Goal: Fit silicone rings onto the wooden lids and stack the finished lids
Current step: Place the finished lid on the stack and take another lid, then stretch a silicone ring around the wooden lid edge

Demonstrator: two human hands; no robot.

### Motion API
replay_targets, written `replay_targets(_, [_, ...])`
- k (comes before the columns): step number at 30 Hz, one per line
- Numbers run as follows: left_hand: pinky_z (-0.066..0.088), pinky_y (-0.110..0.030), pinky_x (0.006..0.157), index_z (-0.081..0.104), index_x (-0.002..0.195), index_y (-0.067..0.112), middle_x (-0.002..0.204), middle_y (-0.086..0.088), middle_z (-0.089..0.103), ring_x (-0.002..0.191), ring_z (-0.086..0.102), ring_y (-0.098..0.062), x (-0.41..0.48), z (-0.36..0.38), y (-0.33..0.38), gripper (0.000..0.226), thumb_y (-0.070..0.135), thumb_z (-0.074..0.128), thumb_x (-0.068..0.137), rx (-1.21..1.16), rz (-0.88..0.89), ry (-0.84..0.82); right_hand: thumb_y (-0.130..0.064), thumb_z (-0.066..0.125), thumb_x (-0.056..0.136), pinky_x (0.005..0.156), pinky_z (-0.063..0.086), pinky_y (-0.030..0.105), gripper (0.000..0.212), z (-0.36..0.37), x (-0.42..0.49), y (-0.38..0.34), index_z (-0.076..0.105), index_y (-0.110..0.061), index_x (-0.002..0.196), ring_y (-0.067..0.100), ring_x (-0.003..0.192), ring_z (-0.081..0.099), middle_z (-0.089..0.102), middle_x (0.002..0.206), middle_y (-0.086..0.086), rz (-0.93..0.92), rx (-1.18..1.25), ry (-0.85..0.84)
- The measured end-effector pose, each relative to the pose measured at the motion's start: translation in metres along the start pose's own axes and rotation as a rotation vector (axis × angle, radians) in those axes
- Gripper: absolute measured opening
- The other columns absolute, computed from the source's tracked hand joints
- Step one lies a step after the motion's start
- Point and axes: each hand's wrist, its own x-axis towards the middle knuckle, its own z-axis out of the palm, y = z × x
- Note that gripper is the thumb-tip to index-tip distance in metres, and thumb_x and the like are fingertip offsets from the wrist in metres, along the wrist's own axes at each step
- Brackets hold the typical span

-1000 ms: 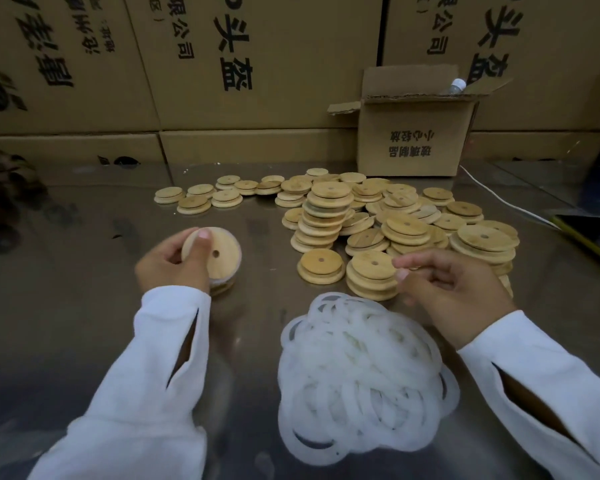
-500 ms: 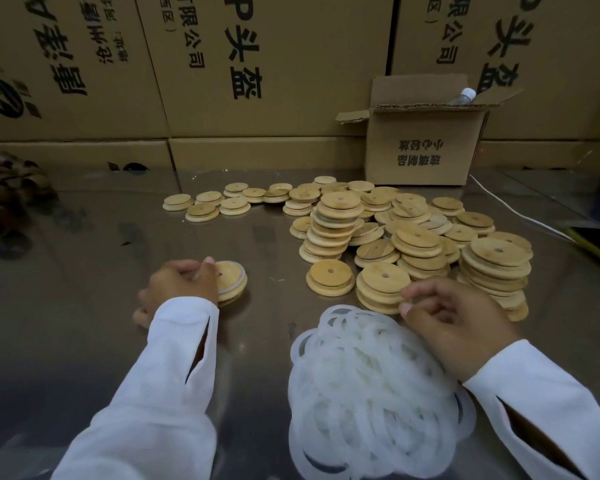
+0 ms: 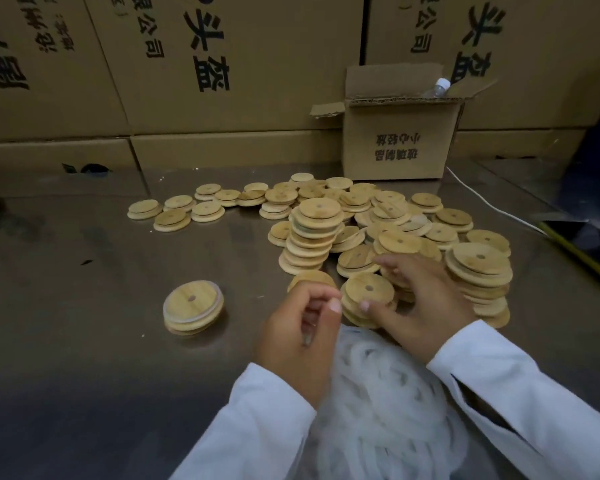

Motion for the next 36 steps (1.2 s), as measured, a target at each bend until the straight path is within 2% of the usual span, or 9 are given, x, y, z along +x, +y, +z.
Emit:
replay_targets(4, [0.049,-0.019,0.066,0.060,0.077,0.029,0.066,0.018,0.061,0.070,0.059,-0.009,0.003,0.004,-0.009,0.023,0.010,0.055,0.088,-0.040,-0.119,0.047,-0.039,0.073,0.069,0.082,0.023,0.009,0.051,0.008,0.005,0.001,0.059,-0.028,0.117,0.008,0.116,0.040,0.057,0.120,-0.010,-0.016,-0.059,-0.110])
replay_targets(9, [0.045,-0.011,0.062,0.059,0.078,0.026,0.071,0.009,0.059,0.064,0.056,-0.001,0.007,0.005,-0.007,0.022,0.008,0.054,0.088,-0.036,-0.150,0.057,-0.042,0.078,0.060,0.083,0.035,0.017,0.052,-0.006,0.000,0.001,0.061,-0.033,0.108,0.008,0.110,0.050,0.057,0.114,-0.013,0.030,-0.076,-0.174])
replay_targets(16, [0.043,-0.007,0.064,0.064,0.083,0.016,0.072,0.005,0.063,0.067,0.057,0.000,0.006,-0.002,0.005,0.021,0.035,0.056,0.084,-0.180,-0.097,-0.043,-0.048,0.071,0.061,0.080,0.046,0.016,0.053,-0.032,-0.034,-0.015,0.056,-0.035,0.110,-0.001,0.101,0.056,0.059,0.109,-0.020,-0.316,0.165,0.160])
replay_targets(21, [0.047,-0.015,0.064,0.066,0.087,0.014,0.074,0.006,0.069,0.071,0.063,-0.004,0.004,-0.005,0.012,0.034,0.043,0.061,0.071,-0.312,-0.072,-0.292,-0.040,0.078,0.062,0.081,0.052,0.037,0.060,-0.025,-0.036,-0.028,0.058,-0.017,0.113,0.014,0.103,0.061,0.062,0.112,-0.002,-0.560,0.073,0.205])
replay_targets(25, [0.049,-0.018,0.063,0.066,0.087,0.013,0.075,0.002,0.071,0.072,0.065,-0.009,0.003,-0.006,0.011,0.013,0.023,0.068,0.078,-0.372,-0.166,-0.208,-0.043,0.077,0.060,0.091,0.041,0.012,0.067,-0.028,-0.037,-0.030,0.047,-0.035,0.119,-0.006,0.111,0.051,0.057,0.118,-0.019,-0.252,0.366,0.127])
replay_targets(27, [0.054,-0.023,0.059,0.065,0.089,0.013,0.077,-0.001,0.071,0.071,0.067,-0.014,0.005,-0.006,0.010,0.007,0.016,0.060,0.085,-0.448,-0.252,-0.131,-0.037,0.076,0.066,0.082,0.039,0.004,0.045,-0.033,-0.034,-0.024,0.054,-0.039,0.106,-0.011,0.101,0.052,0.061,0.106,-0.020,-0.053,0.430,0.110])
replay_targets(29, [0.056,-0.028,0.053,0.062,0.092,0.010,0.081,-0.007,0.069,0.069,0.069,-0.021,0.007,-0.007,0.009,0.013,0.012,0.049,0.090,-0.549,-0.343,-0.071,-0.022,0.069,0.074,0.070,0.041,0.007,0.017,-0.036,-0.029,-0.012,0.062,-0.036,0.083,-0.003,0.084,0.058,0.066,0.088,-0.012,0.053,0.401,0.020])
replay_targets(32, [0.057,-0.029,0.053,0.058,0.096,0.005,0.078,-0.014,0.071,0.069,0.070,-0.032,0.007,-0.008,0.008,0.015,0.013,0.046,0.092,-0.668,-0.404,-0.034,-0.009,0.065,0.080,0.077,0.048,0.023,0.022,-0.034,-0.029,0.002,0.067,-0.029,0.071,0.013,0.081,0.062,0.069,0.080,-0.005,0.105,0.355,-0.250])
replay_targets(36, [0.056,-0.027,0.050,0.056,0.099,-0.001,0.079,-0.020,0.071,0.069,0.070,-0.036,0.007,-0.012,0.010,0.018,0.012,0.048,0.090,-0.746,-0.445,-0.005,-0.009,0.066,0.079,0.069,0.044,0.014,0.023,-0.033,-0.030,0.006,0.068,-0.030,0.073,-0.004,0.066,0.055,0.065,0.066,-0.017,0.101,0.370,-0.438])
